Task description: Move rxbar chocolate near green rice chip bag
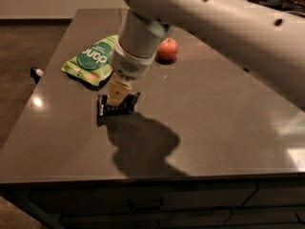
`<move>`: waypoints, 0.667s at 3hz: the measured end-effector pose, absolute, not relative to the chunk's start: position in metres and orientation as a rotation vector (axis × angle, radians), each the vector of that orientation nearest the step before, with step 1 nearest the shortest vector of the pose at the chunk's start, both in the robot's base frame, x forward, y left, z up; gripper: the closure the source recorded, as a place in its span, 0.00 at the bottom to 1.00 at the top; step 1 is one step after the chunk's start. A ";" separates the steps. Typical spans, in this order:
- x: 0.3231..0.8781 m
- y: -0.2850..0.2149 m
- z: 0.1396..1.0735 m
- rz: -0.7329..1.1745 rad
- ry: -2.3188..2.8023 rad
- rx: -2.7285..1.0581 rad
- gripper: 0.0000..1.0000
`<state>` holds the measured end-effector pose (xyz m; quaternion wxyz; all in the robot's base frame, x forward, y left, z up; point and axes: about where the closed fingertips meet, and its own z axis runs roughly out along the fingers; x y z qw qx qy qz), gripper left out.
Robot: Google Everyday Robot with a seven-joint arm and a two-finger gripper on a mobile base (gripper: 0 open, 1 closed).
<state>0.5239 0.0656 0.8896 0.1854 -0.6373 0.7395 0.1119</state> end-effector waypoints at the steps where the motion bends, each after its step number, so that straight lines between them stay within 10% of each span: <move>1: 0.558 0.100 0.891 0.311 2.066 -1.805 1.00; 2: 0.591 0.113 0.885 0.289 2.072 -1.789 1.00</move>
Offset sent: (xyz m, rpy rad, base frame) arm 0.1095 0.0601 -0.0113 -0.0083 -0.0403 -0.0258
